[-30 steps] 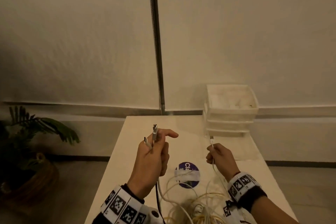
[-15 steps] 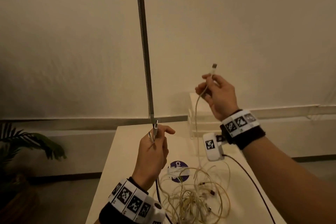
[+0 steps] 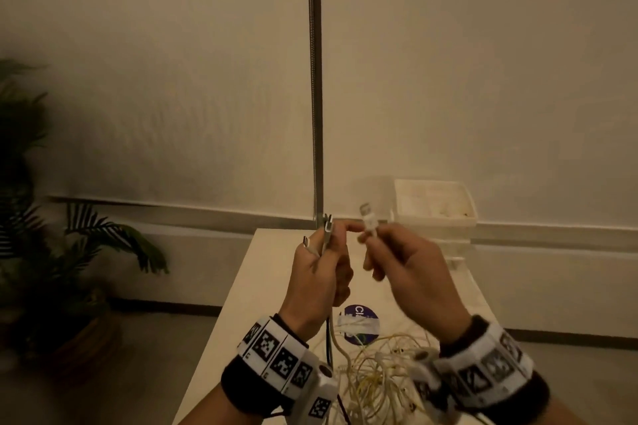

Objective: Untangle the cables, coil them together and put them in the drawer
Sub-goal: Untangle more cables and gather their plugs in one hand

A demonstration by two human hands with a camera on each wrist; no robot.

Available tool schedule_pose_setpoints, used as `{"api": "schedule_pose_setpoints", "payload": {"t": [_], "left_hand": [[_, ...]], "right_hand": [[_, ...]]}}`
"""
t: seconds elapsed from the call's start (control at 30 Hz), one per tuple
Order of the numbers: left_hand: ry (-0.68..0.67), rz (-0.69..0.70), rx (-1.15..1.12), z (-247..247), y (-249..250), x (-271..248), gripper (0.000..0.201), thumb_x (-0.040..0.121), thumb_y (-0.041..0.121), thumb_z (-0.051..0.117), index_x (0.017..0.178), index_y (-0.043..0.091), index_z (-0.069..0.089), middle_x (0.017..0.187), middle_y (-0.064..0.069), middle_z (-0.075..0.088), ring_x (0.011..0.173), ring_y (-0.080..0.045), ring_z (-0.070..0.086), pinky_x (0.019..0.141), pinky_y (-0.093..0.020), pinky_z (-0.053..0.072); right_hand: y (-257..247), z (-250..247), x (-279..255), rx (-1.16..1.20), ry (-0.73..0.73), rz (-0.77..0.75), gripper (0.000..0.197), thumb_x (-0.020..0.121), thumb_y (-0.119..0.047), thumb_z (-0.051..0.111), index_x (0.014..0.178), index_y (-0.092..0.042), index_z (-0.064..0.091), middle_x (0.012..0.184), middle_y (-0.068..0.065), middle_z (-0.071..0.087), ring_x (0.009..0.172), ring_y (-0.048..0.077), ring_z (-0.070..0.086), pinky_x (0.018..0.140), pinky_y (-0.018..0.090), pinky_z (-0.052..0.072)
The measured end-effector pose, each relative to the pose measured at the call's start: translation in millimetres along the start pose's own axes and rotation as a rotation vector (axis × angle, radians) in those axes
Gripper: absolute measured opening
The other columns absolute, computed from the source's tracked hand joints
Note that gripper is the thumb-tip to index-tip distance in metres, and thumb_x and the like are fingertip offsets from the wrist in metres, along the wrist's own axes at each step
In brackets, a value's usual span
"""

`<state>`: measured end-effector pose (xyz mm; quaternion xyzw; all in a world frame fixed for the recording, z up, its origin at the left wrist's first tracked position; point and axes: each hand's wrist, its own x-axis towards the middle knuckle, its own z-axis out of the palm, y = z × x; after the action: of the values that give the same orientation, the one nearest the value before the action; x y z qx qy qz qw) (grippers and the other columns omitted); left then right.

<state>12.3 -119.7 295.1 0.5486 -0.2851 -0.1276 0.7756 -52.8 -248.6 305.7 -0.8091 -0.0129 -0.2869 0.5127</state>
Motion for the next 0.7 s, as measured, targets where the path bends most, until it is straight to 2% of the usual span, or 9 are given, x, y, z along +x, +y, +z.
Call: {"api": "schedule_pose_setpoints", "payload": {"t": [0.1, 0.17, 0.33, 0.47, 0.53, 0.57, 0.6, 0.63, 0.7], "left_hand": [[-0.051, -0.027, -0.003, 5.8, -3.6, -5.5, 0.041, 0.098, 0.043, 0.045, 0.115, 0.009, 0.061, 0.051, 0.007, 0.040, 0.040, -0.008, 0.034, 0.041, -0.019, 0.024], [-0.075, -0.022, 0.000, 7.8, -5.9, -9.0, 0.048, 0.095, 0.048, 0.046, 0.118, 0.009, 0.062, 0.051, 0.009, 0.043, 0.040, -0.006, 0.034, 0.041, -0.019, 0.026], [-0.149, 0.029, 0.087, 16.5, -8.7, -14.2, 0.064, 0.084, 0.067, 0.054, 0.123, 0.017, 0.064, 0.056, -0.003, 0.034, 0.042, -0.013, 0.026, 0.043, -0.022, 0.025], [-0.152, -0.010, 0.167, 26.1, -7.5, -15.0, 0.041, 0.095, 0.049, 0.052, 0.118, 0.019, 0.068, 0.060, -0.013, 0.031, 0.045, -0.017, 0.026, 0.041, -0.023, 0.023], [-0.142, -0.012, 0.210, 32.1, -7.8, -16.5, 0.039, 0.098, 0.040, 0.045, 0.116, 0.016, 0.070, 0.058, -0.014, 0.033, 0.043, -0.012, 0.029, 0.041, -0.021, 0.025], [-0.135, -0.010, 0.213, 34.4, -7.7, -17.5, 0.040, 0.100, 0.034, 0.041, 0.118, 0.011, 0.069, 0.053, -0.010, 0.038, 0.041, -0.007, 0.034, 0.040, -0.018, 0.028], [-0.124, -0.008, 0.218, 35.4, -7.2, -18.1, 0.041, 0.102, 0.027, 0.036, 0.121, 0.005, 0.066, 0.048, 0.004, 0.044, 0.041, 0.000, 0.039, 0.042, -0.013, 0.032], [-0.124, 0.002, 0.228, 35.0, -5.1, -18.5, 0.042, 0.103, 0.024, 0.033, 0.123, 0.002, 0.063, 0.047, 0.010, 0.049, 0.041, 0.002, 0.044, 0.043, -0.009, 0.034], [-0.107, 0.011, 0.234, 31.6, -0.2, -17.6, 0.047, 0.101, 0.033, 0.031, 0.120, 0.009, 0.067, 0.052, 0.009, 0.049, 0.042, 0.000, 0.043, 0.043, -0.014, 0.033]], "right_hand": [[2.1, 10.4, -22.6, -0.020, -0.022, -0.009, 0.014, 0.094, -0.019, 0.055, 0.084, -0.024, 0.065, 0.071, -0.003, 0.067, 0.060, 0.013, 0.060, 0.059, 0.028, 0.052], [-0.6, 13.7, -30.1, 0.000, 0.014, -0.014, 0.015, 0.094, -0.020, 0.056, 0.084, -0.023, 0.067, 0.072, -0.005, 0.068, 0.064, 0.014, 0.063, 0.061, 0.029, 0.053], [-5.0, 13.6, -35.9, 0.014, 0.088, -0.012, 0.015, 0.094, -0.026, 0.056, 0.090, -0.023, 0.071, 0.071, -0.008, 0.070, 0.066, 0.011, 0.067, 0.061, 0.029, 0.057], [-1.9, 15.4, -43.8, -0.030, 0.133, -0.021, 0.024, 0.092, -0.007, 0.057, 0.080, -0.025, 0.067, 0.063, -0.007, 0.066, 0.060, 0.010, 0.066, 0.054, 0.018, 0.052], [0.6, 15.3, -45.1, -0.038, 0.150, -0.025, 0.022, 0.092, -0.006, 0.057, 0.079, -0.021, 0.068, 0.060, -0.006, 0.065, 0.057, 0.010, 0.063, 0.052, 0.015, 0.049], [1.2, 14.4, -45.3, -0.043, 0.147, -0.032, 0.020, 0.092, -0.007, 0.058, 0.080, -0.019, 0.069, 0.060, -0.005, 0.064, 0.057, 0.010, 0.062, 0.051, 0.014, 0.047], [1.3, 12.6, -45.6, -0.044, 0.134, -0.040, 0.018, 0.092, -0.008, 0.058, 0.082, -0.018, 0.069, 0.060, -0.005, 0.064, 0.057, 0.009, 0.061, 0.052, 0.013, 0.046], [0.9, 10.4, -45.7, -0.043, 0.113, -0.053, 0.017, 0.092, -0.009, 0.059, 0.084, -0.017, 0.070, 0.062, -0.005, 0.065, 0.058, 0.007, 0.062, 0.053, 0.012, 0.046], [-0.8, 5.3, -47.2, -0.058, 0.063, -0.092, 0.017, 0.091, -0.009, 0.061, 0.095, -0.020, 0.073, 0.072, -0.009, 0.070, 0.065, 0.003, 0.065, 0.059, 0.010, 0.048]]}}
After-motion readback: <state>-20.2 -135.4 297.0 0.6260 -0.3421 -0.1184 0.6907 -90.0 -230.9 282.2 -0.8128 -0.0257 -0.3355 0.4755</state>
